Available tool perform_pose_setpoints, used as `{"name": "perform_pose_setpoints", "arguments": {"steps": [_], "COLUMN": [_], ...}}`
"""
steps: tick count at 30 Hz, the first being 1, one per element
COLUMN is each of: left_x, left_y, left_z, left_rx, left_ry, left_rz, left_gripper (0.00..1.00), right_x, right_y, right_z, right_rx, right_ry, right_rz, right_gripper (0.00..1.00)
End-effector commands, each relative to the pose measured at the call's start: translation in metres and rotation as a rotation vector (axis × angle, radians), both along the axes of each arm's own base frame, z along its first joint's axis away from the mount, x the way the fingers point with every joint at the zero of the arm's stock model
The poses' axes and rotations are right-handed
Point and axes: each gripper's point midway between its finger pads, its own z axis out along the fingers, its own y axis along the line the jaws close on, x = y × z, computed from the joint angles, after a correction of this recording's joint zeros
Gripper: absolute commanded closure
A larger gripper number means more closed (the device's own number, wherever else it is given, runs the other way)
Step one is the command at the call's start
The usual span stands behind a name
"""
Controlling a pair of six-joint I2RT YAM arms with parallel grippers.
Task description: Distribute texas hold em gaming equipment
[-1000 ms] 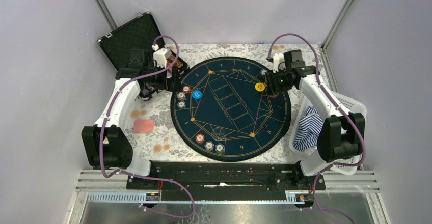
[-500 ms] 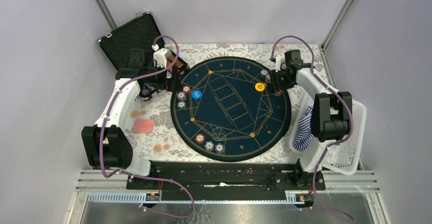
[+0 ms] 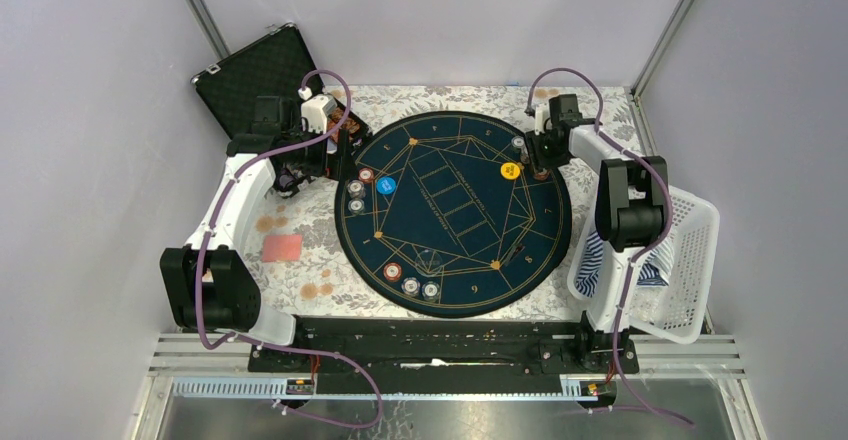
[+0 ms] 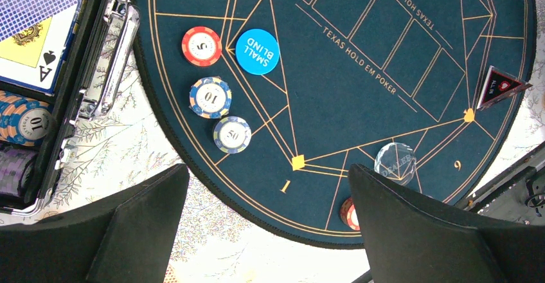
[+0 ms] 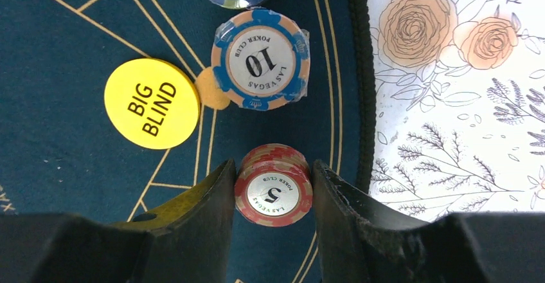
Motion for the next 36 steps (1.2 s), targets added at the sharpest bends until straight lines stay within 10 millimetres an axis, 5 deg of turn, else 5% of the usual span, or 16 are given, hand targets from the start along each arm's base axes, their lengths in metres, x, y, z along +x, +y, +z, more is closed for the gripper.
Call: {"name": "perform_pose_setpoints", "arguments": {"steps": [1,12,19,27,36], "left_x": [-0.001,-0.002,-0.004,-0.004,-0.015], "left_y": [0.001,0.006,0.011,0.019,0.082], "left_z": [0.009,0.008,0.011,0.026,0.026], "left_rx": [-0.002,0.031,0.059,0.094,0.177], "left_ry": [-0.039,-0.034,-0.048,-0.087,-0.086], "left_rz": [-0.012,-0.006,-0.004,0.027,0.208], "left_gripper": [0.01,0.01,0.01,0.01,0.01], "right_x": [0.022,0.023,0.024,0.013,-0.034], "right_y": [0.001,0.008,0.01,0.012,0.038], "right_z": [0.009,-0.003,0.007,0.07,0.148], "right_rx": [-0.011,-0.008,-0.006,0.018,0.195], "right_ry": [-0.067,-0.057,-0.066,-0.147,-0.209], "right_rz": [-0.012,-0.004,-0.008,-0.001,0.046], "right_gripper": [0.52,0.45,0.29,0.02,0.0]}}
